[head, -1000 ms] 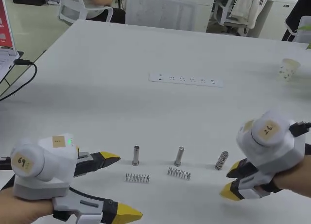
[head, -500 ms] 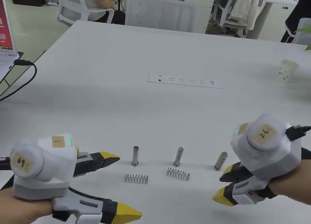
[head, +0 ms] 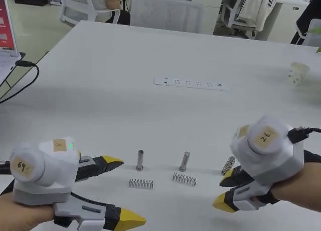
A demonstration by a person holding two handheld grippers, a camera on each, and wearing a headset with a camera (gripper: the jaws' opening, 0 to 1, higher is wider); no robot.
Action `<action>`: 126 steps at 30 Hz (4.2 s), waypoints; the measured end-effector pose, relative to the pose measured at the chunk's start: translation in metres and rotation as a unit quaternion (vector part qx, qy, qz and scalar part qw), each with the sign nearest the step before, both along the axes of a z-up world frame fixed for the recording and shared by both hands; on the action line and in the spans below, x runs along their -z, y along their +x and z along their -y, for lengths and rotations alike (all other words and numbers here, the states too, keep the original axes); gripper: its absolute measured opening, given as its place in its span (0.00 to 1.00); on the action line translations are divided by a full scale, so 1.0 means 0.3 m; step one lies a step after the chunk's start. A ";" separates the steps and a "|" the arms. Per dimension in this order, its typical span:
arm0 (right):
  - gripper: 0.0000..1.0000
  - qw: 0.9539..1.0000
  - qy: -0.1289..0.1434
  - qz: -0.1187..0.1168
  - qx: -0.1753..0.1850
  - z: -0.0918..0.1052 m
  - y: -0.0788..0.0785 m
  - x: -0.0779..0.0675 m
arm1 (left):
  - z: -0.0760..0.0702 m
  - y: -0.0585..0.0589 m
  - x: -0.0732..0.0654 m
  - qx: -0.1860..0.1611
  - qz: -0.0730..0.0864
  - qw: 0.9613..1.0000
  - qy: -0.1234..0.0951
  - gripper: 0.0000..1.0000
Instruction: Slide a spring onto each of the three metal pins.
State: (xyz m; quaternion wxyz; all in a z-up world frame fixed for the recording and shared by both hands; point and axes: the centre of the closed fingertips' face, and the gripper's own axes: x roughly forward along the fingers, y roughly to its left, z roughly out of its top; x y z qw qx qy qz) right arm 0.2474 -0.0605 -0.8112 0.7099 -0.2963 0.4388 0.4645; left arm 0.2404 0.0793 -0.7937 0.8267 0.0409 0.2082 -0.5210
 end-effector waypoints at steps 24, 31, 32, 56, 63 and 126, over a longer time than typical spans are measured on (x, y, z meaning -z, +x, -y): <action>0.26 1.000 -0.001 0.012 -0.020 -0.056 0.051 -0.027 | -0.002 -0.001 0.000 -0.002 0.001 1.000 -0.002 0.77; 0.26 1.000 -0.002 0.013 -0.027 -0.080 0.074 -0.019 | -0.004 -0.001 -0.004 -0.004 0.001 1.000 -0.004 0.77; 0.26 1.000 -0.003 0.013 -0.028 -0.082 0.077 -0.016 | -0.004 -0.002 -0.004 -0.005 0.001 1.000 -0.003 0.77; 0.18 0.998 -0.022 0.004 -0.057 -0.113 0.141 0.085 | -0.012 0.008 0.000 -0.012 -0.003 1.000 -0.005 0.76; 0.16 0.997 -0.029 0.001 -0.065 -0.117 0.148 0.113 | -0.009 0.010 0.002 -0.013 -0.003 1.000 -0.006 0.76; 0.08 0.998 -0.030 -0.004 -0.059 -0.109 0.128 0.148 | -0.010 -0.001 0.004 -0.017 -0.008 1.000 -0.005 0.71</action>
